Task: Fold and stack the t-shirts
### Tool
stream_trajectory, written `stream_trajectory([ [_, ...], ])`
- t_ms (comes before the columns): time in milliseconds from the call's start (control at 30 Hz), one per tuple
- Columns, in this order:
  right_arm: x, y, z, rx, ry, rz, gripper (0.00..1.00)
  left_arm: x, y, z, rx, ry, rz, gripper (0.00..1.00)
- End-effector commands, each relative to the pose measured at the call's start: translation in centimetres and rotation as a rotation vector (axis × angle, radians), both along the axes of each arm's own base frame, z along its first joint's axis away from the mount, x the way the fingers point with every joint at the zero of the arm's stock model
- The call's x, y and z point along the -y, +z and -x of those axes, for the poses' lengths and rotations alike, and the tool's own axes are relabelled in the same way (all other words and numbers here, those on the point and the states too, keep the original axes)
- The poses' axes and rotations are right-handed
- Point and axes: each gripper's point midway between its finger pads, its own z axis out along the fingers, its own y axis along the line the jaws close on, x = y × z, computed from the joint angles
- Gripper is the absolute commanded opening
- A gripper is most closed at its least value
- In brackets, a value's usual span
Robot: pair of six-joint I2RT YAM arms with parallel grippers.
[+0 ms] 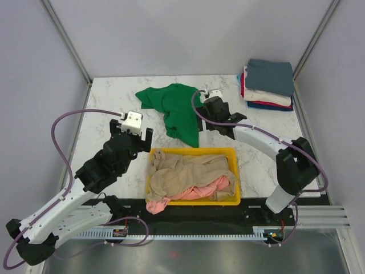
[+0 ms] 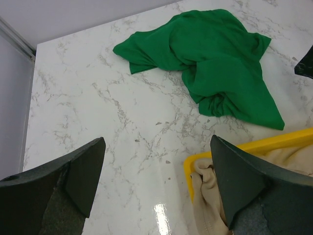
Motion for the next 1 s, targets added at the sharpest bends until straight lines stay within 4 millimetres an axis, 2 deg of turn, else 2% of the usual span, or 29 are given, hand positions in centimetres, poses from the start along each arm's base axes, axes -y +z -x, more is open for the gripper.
stream_trajectory([
  [0, -4.0, 9.8, 1.7, 0.162, 0.145, -0.293, 0.98, 0.0, 0.8, -0.4, 0.031, 0.025, 0.048, 0.95],
  [133, -6.0, 6.3, 5.7, 0.005, 0.308, -0.336, 0.98, 0.0, 0.7, -0.5, 0.030, 0.027, 0.045, 0.95],
  [267, -9.0, 3.4, 10.0, -0.092, 0.464, -0.323, 0.98, 0.0, 0.6, -0.5, 0.026, 0.029, 0.042, 0.95],
  [300, -9.5, 2.4, 10.8, -0.112, 0.495, -0.298, 0.98, 0.1, 0.6, -0.6, 0.025, 0.029, 0.041, 0.95],
  [367, -10.9, 1.5, 12.2, -0.136, 0.542, -0.284, 0.98, 0.0, 0.5, -0.6, 0.022, 0.032, 0.037, 0.95],
  [400, -11.4, 0.4, 12.5, -0.164, 0.547, -0.269, 0.98, 0.0, 0.5, -0.6, 0.023, 0.032, 0.038, 0.95],
  [433, -11.9, 0.2, 12.3, -0.159, 0.546, -0.257, 0.98, 0.0, 0.4, -0.6, 0.022, 0.034, 0.037, 0.95],
  [500, -12.6, -1.3, 12.4, -0.177, 0.559, -0.210, 0.98, -0.1, 0.6, -0.6, 0.025, 0.036, 0.037, 0.95],
  [533, -12.9, -1.4, 12.0, -0.166, 0.561, -0.195, 0.98, -0.1, 0.5, -0.6, 0.024, 0.036, 0.036, 0.95],
  [600, -12.4, -3.2, 11.6, -0.199, 0.561, -0.119, 0.98, -0.1, 0.4, -0.7, 0.023, 0.038, 0.033, 0.95],
  [633, -12.3, -3.3, 11.1, -0.185, 0.579, -0.080, 0.98, -0.1, 0.4, -0.7, 0.023, 0.039, 0.033, 0.95],
  [700, -11.4, -4.7, 11.0, -0.204, 0.581, 0.000, 0.98, -0.1, 0.2, -0.7, 0.019, 0.039, 0.027, 0.95],
  [833, -9.6, -5.0, 10.0, -0.171, 0.541, 0.094, 0.98, -0.1, 0.3, -0.7, 0.021, 0.039, 0.030, 0.95],
  [967, -8.9, -4.5, 9.8, -0.148, 0.522, 0.100, 0.98, -0.1, 0.3, -0.7, 0.021, 0.039, 0.030, 0.95],
])
